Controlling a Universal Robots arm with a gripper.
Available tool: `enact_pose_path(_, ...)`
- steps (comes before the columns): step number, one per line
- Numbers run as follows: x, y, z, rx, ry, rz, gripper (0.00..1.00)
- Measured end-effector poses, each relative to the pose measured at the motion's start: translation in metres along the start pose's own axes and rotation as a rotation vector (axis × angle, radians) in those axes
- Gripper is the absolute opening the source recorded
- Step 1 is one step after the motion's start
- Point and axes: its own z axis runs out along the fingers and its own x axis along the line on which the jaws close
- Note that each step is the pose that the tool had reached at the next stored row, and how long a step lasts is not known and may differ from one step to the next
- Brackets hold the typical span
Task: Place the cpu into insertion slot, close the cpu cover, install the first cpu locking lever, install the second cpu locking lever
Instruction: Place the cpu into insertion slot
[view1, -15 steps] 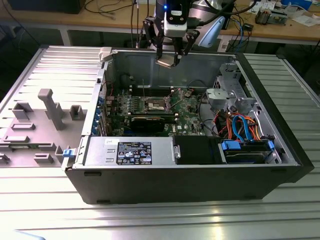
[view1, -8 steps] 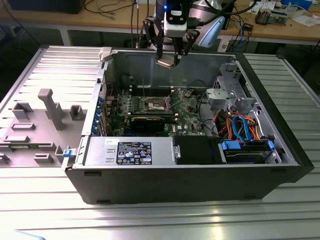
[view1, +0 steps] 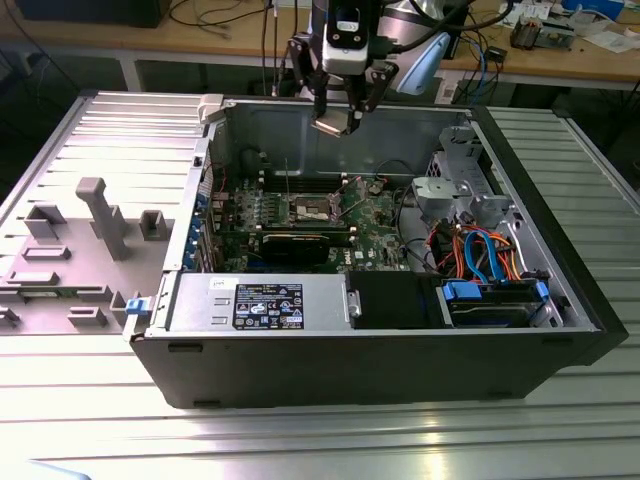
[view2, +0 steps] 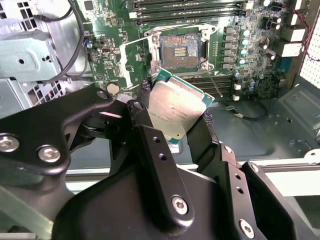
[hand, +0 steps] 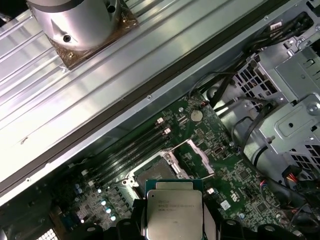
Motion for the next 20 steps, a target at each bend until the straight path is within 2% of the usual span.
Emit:
enact_pose_path(9, 0.0, 0.0, 0.0004, -0.001, -0.0042, 0.067, 0.54)
enact_pose_path(13, 0.0, -0.0001, 0.0008, -0.0012, -0.0073, 0.109, 0.54)
enact_pose_path(20, 0.0, -0.0001, 0.0011, -0.0011, -0.0103, 0.149, 0.54)
